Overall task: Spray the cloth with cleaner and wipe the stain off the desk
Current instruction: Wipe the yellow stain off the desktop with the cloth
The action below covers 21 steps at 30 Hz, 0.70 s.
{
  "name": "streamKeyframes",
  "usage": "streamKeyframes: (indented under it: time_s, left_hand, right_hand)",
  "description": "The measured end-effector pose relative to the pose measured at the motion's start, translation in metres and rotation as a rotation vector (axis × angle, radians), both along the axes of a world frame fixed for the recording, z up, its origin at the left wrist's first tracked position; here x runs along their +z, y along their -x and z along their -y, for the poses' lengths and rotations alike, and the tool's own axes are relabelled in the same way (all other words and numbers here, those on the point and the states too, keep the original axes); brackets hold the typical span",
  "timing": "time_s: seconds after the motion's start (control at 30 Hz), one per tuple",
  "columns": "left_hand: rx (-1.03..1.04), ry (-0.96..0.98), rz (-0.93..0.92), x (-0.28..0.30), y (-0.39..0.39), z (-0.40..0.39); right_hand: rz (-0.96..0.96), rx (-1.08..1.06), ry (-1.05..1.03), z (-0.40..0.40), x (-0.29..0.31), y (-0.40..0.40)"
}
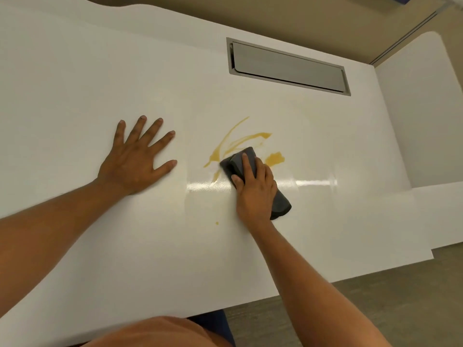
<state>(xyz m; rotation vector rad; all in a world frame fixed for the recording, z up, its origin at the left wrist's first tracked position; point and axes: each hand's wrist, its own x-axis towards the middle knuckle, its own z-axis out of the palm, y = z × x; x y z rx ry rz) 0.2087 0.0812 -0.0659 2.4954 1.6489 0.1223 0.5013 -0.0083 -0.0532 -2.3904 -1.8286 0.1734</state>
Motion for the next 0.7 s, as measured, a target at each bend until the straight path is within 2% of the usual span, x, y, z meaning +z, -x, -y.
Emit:
streamKeyframes:
  time_s: [0.17,0.47,0.6,0.7]
  left_hand:
    - [-0.009,-0.015,-0.002,-0.001,-0.001,0.000]
    - [-0.002,0.010,0.016,0.000,0.000,0.000]
    - [-0.009,0.005,0.010,-0.002,0.000,-0.002]
    - [-0.007,-0.004,0.006,-0.004,0.001,-0.001]
  right_hand:
    - [-0.018,-0.018,-0.032,-0.004,0.002,0.013]
    - [-0.038,0.233,0.072,0.168,0.013,0.017]
    - [-0.033,0.328,0.091,0.141,0.010,0.032]
    - [-0.029,0.221,0.068,0.078,0.007,0.041]
